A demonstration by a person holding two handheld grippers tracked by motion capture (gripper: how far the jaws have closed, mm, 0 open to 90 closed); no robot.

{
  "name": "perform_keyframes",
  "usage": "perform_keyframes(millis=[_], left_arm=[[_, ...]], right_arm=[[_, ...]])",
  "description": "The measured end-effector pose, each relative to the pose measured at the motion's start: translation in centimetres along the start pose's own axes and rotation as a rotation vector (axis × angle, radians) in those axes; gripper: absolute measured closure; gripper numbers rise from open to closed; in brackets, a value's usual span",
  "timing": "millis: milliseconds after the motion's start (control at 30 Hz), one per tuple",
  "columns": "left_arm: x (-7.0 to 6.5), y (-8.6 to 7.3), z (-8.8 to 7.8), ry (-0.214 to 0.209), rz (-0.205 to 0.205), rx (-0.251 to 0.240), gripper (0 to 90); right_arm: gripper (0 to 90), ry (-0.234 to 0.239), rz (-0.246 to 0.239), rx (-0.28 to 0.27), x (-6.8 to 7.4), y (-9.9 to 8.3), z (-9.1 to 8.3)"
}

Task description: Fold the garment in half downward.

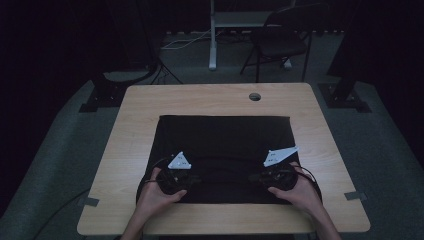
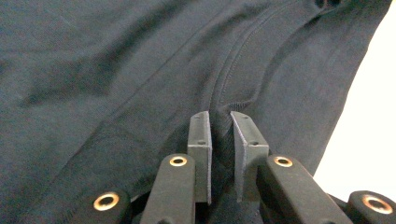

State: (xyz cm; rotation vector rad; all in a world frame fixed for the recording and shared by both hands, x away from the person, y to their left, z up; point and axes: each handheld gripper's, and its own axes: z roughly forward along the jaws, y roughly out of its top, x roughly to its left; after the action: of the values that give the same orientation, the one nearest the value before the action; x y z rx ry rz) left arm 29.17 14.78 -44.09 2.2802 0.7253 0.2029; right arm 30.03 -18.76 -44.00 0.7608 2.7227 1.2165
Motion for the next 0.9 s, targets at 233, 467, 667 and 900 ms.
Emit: perform_keyframes(millis=[233, 467, 667, 900], left_arm=[[0.04, -0.42, 0.26, -0.010, -0.013, 0.006, 78.9], [0.12, -0.73, 0.36, -0.016, -0.030, -0.012, 78.5], [0.44, -0.95, 0.42, -0.041, -0.050, -0.033, 75.8], [0.23, -0.73, 0.11, -0.052, -0.042, -0.041, 69.8]], right_arm=[[85.2, 0.014, 0.008, 0.028, 0.13, -0.61, 0.77], [84.9, 0.018, 0.003, 0.036, 0.22, -0.77, 1.05], [82.0, 0.024, 0.009, 0.027, 0.25, -0.82, 1.08], [71.9, 0.021, -0.008, 0.037, 0.77, -0.46, 1.00]])
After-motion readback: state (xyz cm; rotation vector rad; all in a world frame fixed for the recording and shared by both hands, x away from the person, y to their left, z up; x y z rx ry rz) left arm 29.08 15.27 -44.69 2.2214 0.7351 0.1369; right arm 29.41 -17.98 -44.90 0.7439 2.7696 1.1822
